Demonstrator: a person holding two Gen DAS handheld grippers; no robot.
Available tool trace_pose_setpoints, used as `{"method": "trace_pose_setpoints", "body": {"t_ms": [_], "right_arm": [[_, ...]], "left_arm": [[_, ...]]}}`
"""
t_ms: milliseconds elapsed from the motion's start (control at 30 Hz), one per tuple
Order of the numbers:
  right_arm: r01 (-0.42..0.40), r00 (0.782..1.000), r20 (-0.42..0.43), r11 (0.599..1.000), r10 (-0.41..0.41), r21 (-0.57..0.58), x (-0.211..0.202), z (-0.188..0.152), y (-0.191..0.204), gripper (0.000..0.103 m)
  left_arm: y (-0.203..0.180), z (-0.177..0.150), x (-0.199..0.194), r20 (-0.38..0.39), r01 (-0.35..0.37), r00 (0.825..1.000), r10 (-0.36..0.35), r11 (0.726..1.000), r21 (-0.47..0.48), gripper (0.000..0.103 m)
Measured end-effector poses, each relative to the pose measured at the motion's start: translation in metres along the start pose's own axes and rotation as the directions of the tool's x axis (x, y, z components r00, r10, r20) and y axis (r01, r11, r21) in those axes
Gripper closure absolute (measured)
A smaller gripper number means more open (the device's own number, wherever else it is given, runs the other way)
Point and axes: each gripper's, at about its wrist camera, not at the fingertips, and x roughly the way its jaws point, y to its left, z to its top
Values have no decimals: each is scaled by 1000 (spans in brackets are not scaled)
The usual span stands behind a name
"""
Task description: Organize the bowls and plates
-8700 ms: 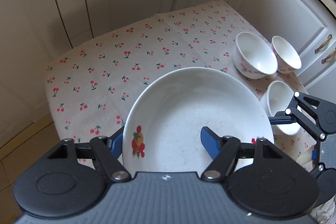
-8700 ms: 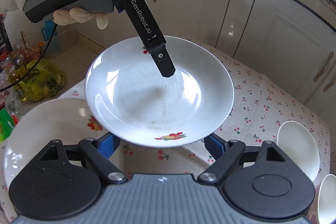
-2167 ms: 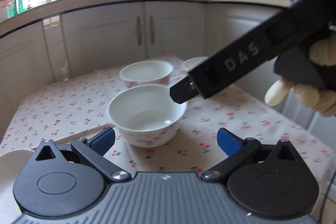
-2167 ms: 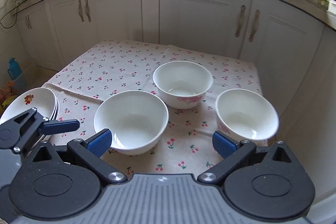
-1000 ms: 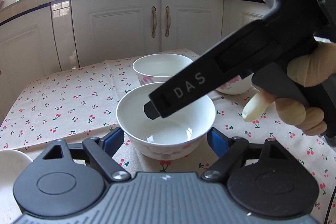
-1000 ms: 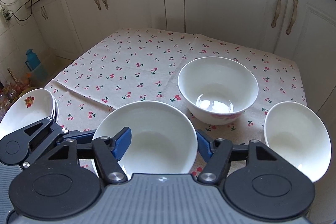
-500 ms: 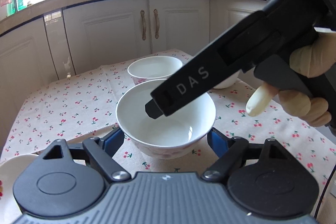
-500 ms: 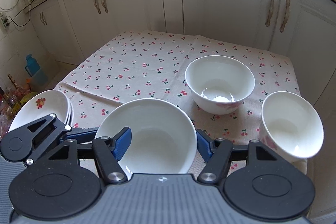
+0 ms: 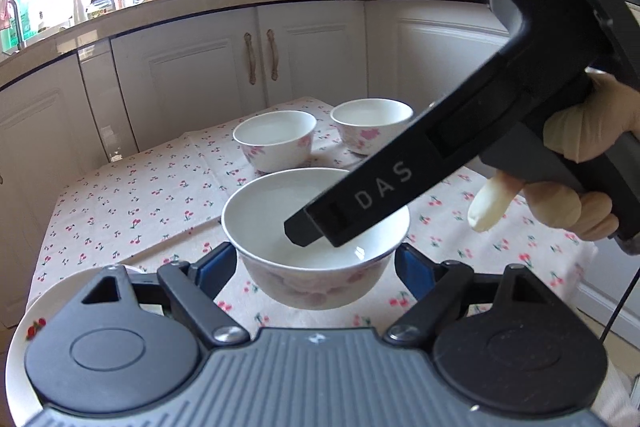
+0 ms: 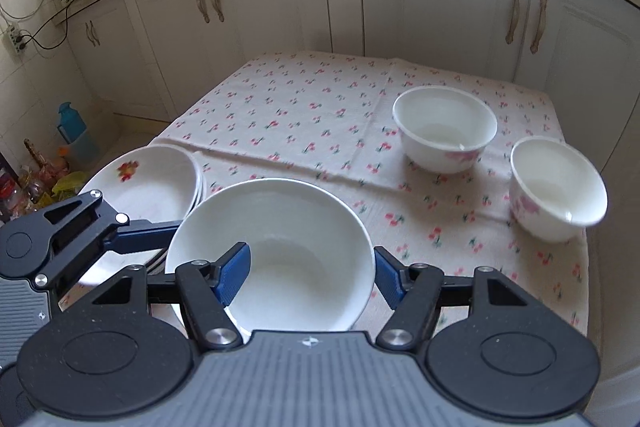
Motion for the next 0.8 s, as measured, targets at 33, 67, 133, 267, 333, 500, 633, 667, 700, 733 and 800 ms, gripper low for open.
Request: {"method": "trace_pose_setpoints", "body": {"t_ms": [33, 67, 133, 267, 333, 500, 633, 667, 700, 733, 800], "right_arm": [[1, 1000, -1, 1000, -1, 3, -2, -4, 3, 31], [1, 1000, -3, 1000, -1, 7, -4, -7, 6, 31], [3, 1000, -7, 1000, -3, 13, -7, -14, 12, 31], [12, 1000, -20, 1000, -12, 20, -11, -26, 20, 31], [18, 1000, -26, 1000, -18, 25, -12, -32, 23, 31], [28, 999, -36, 999, -27, 35, -12, -40, 24, 31], [34, 998, -47, 998, -32, 43, -10, -43, 24, 31], [35, 998, -49, 998, -33, 44, -9, -43, 24, 31], [37, 998, -51, 998, -34, 44, -8, -43, 23, 31], [37, 998, -53, 998, -35, 45, -7, -44, 23, 31], [35, 998, -54, 998, -33, 49, -6, -44, 23, 31]], "left_arm": [[0, -3, -3, -2, 6, 1000, -6, 1000, 0, 17], [-1, -5, -5, -5, 12, 1000, -12, 1000, 0, 17], [-2, -11, -10, -14, 21, 1000, -21, 1000, 4, 17], [-5, -21, -15, -31, 44, 999, -44, 999, 4, 17], [-6, -24, -16, -34, 54, 998, -53, 999, 3, 17], [-8, -31, -15, -42, 74, 996, -74, 997, -6, 17], [-8, -34, -14, -47, 79, 996, -79, 997, -9, 17], [-8, -34, -14, -48, 80, 996, -81, 997, -10, 17], [-8, -35, -14, -50, 82, 995, -83, 997, -12, 17], [-8, -36, -14, -52, 84, 995, -85, 996, -15, 17], [-6, -36, -12, -58, 88, 994, -89, 996, -20, 17]]}}
